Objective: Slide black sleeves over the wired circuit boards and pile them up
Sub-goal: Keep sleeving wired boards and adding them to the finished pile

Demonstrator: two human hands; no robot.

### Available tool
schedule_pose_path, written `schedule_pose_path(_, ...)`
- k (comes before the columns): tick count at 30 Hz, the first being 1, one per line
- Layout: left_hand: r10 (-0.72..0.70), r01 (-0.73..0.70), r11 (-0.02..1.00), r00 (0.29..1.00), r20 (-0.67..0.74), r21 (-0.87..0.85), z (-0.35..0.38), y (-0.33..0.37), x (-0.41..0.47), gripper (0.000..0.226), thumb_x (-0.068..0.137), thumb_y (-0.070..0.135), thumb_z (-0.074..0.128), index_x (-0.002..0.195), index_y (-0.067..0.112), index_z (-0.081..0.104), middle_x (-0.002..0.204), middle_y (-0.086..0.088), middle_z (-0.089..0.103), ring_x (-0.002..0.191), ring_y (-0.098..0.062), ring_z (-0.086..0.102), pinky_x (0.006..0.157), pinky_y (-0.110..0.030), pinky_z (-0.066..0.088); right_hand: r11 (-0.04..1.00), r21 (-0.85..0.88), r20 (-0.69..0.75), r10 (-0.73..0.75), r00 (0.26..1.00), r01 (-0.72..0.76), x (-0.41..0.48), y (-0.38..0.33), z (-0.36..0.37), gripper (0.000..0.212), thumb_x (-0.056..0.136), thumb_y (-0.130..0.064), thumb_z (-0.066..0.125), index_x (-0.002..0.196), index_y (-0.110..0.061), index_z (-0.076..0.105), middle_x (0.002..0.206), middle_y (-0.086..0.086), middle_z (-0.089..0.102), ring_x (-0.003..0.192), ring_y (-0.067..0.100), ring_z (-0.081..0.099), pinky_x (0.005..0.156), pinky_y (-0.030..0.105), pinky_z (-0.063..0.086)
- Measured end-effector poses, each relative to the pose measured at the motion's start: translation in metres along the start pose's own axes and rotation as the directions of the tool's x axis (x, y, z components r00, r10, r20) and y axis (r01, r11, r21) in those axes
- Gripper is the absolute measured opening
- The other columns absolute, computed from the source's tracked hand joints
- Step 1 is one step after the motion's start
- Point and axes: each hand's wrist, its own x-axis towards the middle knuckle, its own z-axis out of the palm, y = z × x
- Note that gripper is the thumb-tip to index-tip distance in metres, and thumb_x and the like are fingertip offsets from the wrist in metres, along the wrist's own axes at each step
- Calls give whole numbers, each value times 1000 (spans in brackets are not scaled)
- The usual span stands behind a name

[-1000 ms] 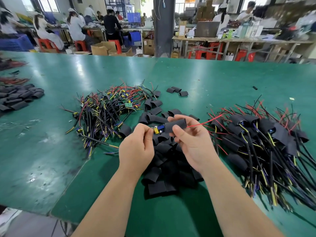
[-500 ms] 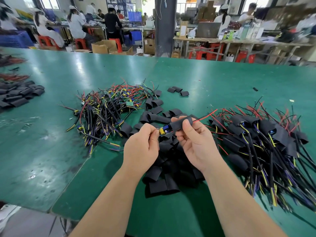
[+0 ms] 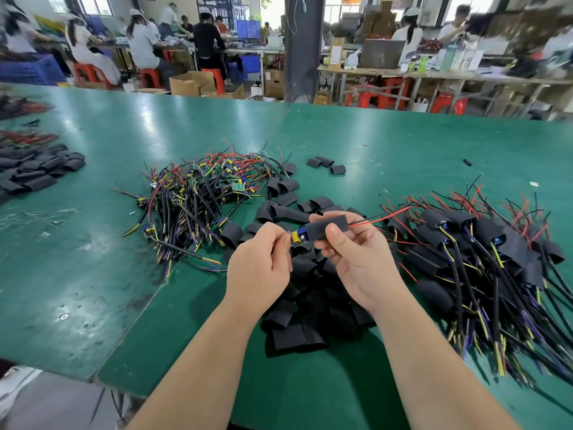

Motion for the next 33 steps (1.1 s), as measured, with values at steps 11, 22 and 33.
schedule_pose_path(11,9,-7,996,1000,28,-84,1,-1,0,18,90,18,47,77,8,55,57,4,61,53,-18,56,57,-38,47,982,-190,48,15,999,-6,-1,6,1,28,69,-10,76,95,-11,66,91,7,74,67,18,66,65,22,52)
schedule_pose_path(22,-79,90,986,993,85,-139,1,-13,4,36,83,6,67,101,32,50,82,23,66,73,-2,60,65,-11,39,958,-271,20,106,994,-97,-4,10,7,33,83,7,65,107,-16,66,94,9,71,82,21,66,81,33,56)
schedule_pose_path(33,-326,453,820,872,-365,349,-15,-28,10,13,84,24,57,97,22,58,103,-4,59,98,-30,46,82,-38,32,990,10,-482,-119,868,141,3,-71,-11,20,89,-2,63,72,-14,62,61,0,67,57,12,65,50,16,47)
